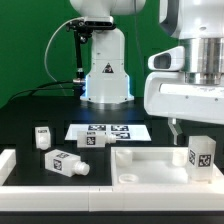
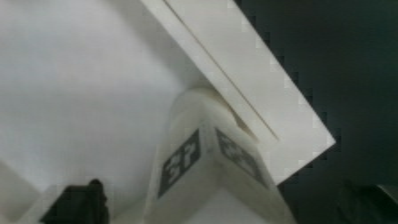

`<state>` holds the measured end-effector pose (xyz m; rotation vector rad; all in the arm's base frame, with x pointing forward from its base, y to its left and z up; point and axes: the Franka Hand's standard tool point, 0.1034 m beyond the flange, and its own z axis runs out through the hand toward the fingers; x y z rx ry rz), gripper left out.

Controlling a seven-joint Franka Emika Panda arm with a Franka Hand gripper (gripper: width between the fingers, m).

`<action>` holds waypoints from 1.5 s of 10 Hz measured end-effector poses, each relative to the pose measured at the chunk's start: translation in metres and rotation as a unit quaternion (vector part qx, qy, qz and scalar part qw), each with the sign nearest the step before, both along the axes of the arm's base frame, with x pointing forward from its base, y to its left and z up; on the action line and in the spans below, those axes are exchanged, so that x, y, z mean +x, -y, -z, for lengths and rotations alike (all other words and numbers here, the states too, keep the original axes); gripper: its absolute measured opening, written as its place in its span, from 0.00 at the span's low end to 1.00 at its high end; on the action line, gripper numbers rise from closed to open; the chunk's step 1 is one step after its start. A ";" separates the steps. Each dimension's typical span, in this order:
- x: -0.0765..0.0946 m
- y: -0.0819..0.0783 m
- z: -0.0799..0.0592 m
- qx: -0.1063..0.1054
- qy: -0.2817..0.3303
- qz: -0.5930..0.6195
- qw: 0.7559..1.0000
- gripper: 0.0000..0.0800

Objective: Assemble one leg

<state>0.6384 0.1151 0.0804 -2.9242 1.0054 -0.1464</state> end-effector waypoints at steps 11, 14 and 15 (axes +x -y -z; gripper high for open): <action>0.006 0.001 -0.002 -0.039 0.001 -0.105 0.994 0.36; 0.005 0.006 -0.001 -0.005 -0.003 0.133 0.991 0.36; 0.004 0.009 0.000 0.014 -0.007 0.230 0.973 0.36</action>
Offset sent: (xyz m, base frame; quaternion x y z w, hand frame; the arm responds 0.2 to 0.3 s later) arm 0.0203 0.0219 0.0043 0.0053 -0.0417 -0.4898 0.8708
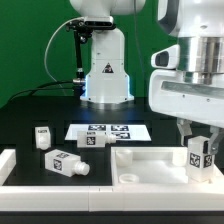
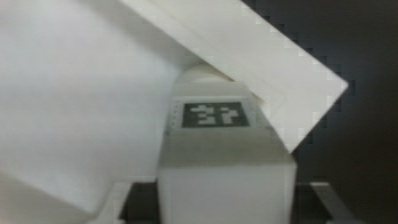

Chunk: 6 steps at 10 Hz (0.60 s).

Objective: Assemble one leg

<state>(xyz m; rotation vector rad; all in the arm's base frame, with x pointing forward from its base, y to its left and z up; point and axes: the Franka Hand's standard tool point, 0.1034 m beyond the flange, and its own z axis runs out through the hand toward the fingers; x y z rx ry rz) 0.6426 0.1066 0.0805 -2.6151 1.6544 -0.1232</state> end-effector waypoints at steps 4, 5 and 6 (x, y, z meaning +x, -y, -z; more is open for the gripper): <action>-0.002 0.002 0.001 0.028 -0.004 0.193 0.981 0.36; -0.002 0.002 0.001 0.027 -0.004 0.183 0.983 0.36; -0.001 0.004 0.000 0.022 -0.003 0.132 0.991 0.36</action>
Offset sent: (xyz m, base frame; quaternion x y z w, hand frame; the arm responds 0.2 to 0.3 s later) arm -0.0001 -0.0087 0.0038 0.0105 0.0263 0.1678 0.9854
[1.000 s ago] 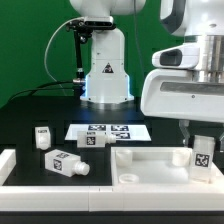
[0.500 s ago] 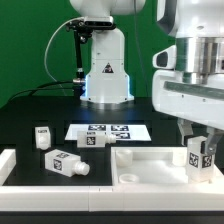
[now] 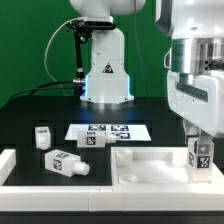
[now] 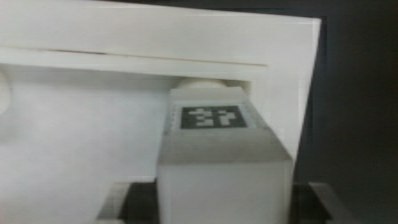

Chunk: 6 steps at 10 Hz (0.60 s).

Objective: Assemble one leg

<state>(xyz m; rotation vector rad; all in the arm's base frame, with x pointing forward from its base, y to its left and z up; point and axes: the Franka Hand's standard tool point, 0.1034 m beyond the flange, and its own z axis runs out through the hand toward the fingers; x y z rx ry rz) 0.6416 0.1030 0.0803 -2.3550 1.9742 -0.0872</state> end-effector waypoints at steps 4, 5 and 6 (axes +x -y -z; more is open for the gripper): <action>0.000 0.003 0.000 -0.021 0.004 -0.246 0.969 0.80; 0.000 0.003 0.000 -0.024 0.004 -0.277 0.960 0.81; 0.000 0.003 0.001 -0.026 0.004 -0.300 0.953 0.81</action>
Offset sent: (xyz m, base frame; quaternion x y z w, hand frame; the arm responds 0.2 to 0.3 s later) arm 0.0000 0.0000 0.0000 0.0000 0.0000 -0.1938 0.9810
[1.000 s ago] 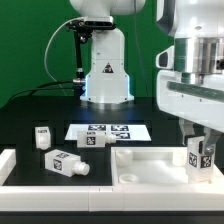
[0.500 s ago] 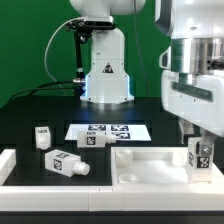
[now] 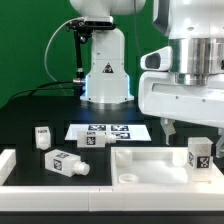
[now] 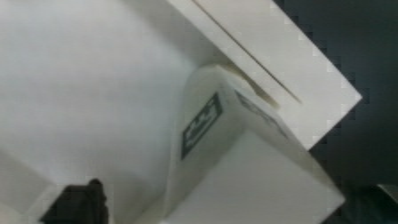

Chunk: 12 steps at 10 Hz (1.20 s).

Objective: Assemble one leg

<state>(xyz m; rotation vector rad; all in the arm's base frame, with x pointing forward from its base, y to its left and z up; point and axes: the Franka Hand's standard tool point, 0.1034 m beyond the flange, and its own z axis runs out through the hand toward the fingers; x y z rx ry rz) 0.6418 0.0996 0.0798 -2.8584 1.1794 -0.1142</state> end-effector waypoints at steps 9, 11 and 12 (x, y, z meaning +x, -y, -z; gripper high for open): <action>-0.001 -0.016 0.002 -0.041 -0.009 -0.337 0.941 0.81; 0.000 -0.014 0.002 -0.039 -0.009 -0.317 0.948 0.81; 0.000 -0.015 0.002 -0.036 -0.009 -0.276 0.960 0.61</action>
Offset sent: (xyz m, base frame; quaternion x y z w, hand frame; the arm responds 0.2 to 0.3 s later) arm 0.0000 0.0000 0.0000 0.0000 0.0000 -0.1938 0.9810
